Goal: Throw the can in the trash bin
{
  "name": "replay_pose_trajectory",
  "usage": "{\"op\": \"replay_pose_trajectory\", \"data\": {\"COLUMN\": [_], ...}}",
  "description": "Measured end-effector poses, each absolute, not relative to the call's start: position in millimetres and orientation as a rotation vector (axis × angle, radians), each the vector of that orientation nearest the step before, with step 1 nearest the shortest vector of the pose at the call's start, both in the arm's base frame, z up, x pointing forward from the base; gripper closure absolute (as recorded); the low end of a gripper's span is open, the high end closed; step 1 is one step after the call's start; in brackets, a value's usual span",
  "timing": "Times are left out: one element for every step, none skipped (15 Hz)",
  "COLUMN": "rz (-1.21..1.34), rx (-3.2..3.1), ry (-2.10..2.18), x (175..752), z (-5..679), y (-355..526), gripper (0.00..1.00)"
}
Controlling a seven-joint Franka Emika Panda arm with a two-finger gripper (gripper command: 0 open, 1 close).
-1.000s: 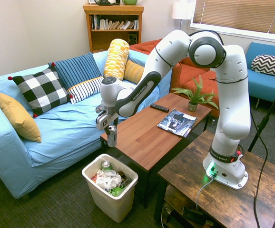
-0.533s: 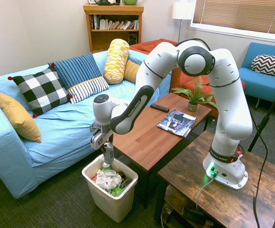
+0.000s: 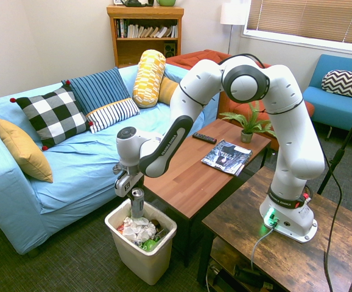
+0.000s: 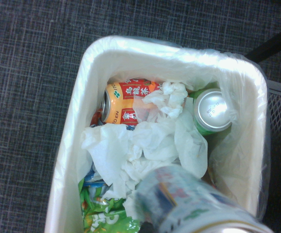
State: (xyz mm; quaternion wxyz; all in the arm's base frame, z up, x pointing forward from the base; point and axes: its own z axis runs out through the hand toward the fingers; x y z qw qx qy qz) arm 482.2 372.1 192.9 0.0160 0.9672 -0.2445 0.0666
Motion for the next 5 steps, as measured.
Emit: {"op": "replay_pose_trajectory", "data": {"rz": [0.209,0.212,0.215,0.223,0.240], "rx": [3.009,3.010,3.009,3.006,3.003], "ry": [-0.760,-0.762,-0.766,-0.779,-0.799], "x": [482.8,483.2,483.9,485.2,486.9], "z": [193.9,194.9,196.6,200.1,206.8], "y": [372.7,373.1,372.6,371.7,370.4], "gripper": [0.00,0.00,0.00,0.00,0.00]}}
